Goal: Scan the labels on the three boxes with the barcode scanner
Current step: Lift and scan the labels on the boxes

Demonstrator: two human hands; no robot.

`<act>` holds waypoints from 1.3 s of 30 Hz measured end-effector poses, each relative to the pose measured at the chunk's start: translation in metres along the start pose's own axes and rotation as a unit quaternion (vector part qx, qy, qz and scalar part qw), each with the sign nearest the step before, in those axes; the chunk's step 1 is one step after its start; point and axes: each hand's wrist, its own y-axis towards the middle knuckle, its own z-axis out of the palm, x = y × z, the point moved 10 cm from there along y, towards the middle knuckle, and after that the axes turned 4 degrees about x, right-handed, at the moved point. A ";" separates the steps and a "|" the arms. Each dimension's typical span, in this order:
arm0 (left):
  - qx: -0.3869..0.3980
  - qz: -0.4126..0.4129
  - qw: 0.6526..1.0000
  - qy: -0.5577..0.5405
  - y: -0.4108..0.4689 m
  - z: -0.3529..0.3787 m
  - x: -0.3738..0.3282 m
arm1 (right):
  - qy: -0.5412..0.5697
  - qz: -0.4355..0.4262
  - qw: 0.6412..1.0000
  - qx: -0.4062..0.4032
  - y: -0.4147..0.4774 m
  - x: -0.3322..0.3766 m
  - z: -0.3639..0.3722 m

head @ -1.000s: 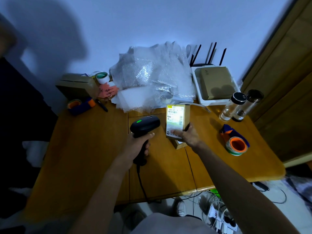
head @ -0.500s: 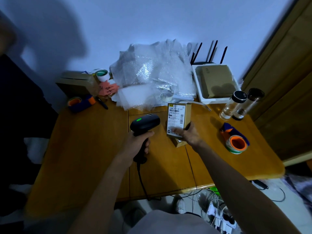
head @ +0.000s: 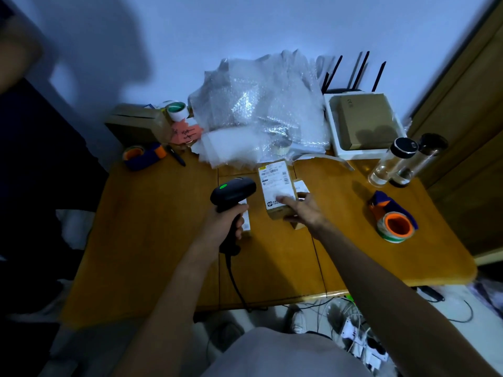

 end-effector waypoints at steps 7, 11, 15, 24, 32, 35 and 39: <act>-0.033 -0.019 0.999 -0.006 -0.003 -0.021 0.012 | 0.054 0.037 0.996 0.055 0.007 -0.026 0.030; -0.050 -0.010 0.999 0.000 -0.007 -0.028 0.010 | 0.062 0.069 0.995 0.045 0.011 -0.048 0.037; -0.066 -0.012 0.998 0.003 -0.006 -0.037 0.013 | 0.106 0.104 0.988 0.032 0.018 -0.067 0.043; -0.082 -0.032 0.996 -0.007 -0.004 -0.051 0.018 | 0.105 0.133 0.986 -0.005 0.039 -0.098 0.043; -0.105 -0.055 0.993 -0.009 -0.005 -0.060 0.023 | -0.010 0.126 0.991 -0.051 0.049 -0.107 0.036; -0.107 -0.058 0.993 -0.014 -0.004 -0.061 0.024 | -0.040 0.127 0.989 -0.065 0.052 -0.109 0.034; -0.105 -0.065 0.992 -0.012 0.000 -0.063 0.028 | -0.098 0.130 0.983 -0.088 0.053 -0.109 0.033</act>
